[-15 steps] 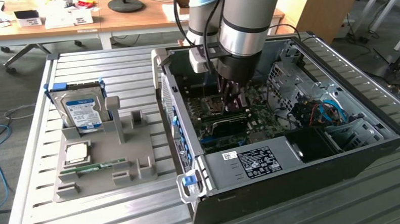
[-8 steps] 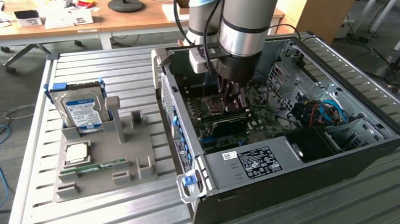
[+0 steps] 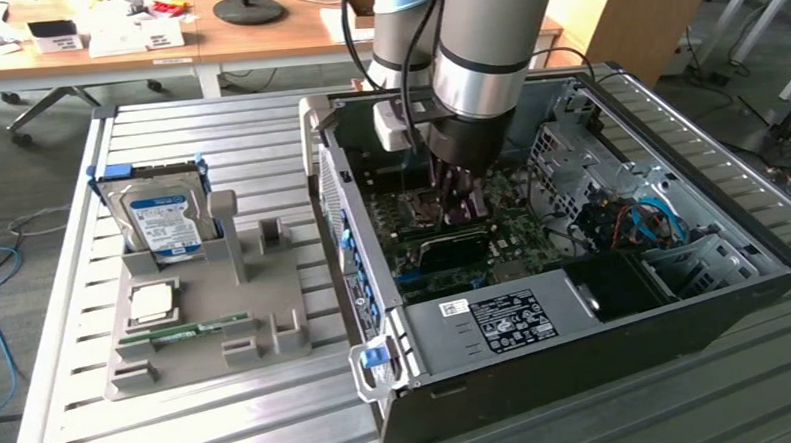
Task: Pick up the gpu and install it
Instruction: 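Press down on the gpu until it lock into place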
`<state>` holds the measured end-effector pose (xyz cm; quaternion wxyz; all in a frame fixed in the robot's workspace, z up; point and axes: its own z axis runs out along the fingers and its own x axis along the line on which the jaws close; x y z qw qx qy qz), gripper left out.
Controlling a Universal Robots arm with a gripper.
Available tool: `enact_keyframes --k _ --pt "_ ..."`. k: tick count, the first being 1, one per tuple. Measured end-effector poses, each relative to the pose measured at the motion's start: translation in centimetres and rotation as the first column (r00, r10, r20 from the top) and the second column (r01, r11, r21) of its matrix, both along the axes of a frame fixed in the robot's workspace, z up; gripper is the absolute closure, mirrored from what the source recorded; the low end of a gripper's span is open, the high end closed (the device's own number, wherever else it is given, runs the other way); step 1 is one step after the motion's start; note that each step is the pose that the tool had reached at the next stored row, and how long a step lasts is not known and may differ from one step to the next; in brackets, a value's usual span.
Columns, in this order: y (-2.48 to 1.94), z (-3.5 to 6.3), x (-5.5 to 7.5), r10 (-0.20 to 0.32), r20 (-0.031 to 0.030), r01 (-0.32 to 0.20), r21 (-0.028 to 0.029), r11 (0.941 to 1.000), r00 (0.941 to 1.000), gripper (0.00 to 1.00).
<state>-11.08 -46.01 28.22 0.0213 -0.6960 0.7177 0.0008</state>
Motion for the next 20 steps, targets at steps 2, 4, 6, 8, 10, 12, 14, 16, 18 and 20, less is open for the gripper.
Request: enact_keyframes --k 2,4,6,8,10,12,14,16,18,20 --pt "0.0 0.0 0.0 0.0 0.0 0.0 0.0 1.0 1.0 0.89" --pt "0.02 -0.11 0.0 0.0 0.0002 0.0 0.0004 1.0 1.0 0.89" --pt "0.13 -0.16 0.01 0.0 0.0001 0.0 0.0002 1.0 1.0 0.89" --pt "0.14 -0.22 0.01 0.0 0.0001 0.0 0.0002 1.0 1.0 0.89" --pt "0.14 -0.41 0.0 0.0 0.0001 0.0 0.0002 1.0 1.0 0.89" --pt "0.14 -0.65 0.0 0.0 0.0001 0.0 0.0002 1.0 1.0 0.89" --pt "0.14 -0.84 0.0 0.0 0.0 0.0 0.0002 1.0 1.0 0.89" --pt "0.14 -0.86 0.0 0.0 0.0 0.0 0.0 1.0 1.0 0.89" --pt "0.14 -0.87 0.0 0.0 0.0001 0.0 0.0002 1.0 1.0 0.89" --pt "0.14 -0.87 0.0 0.0 0.0 0.0 0.0002 1.0 1.0 0.89"
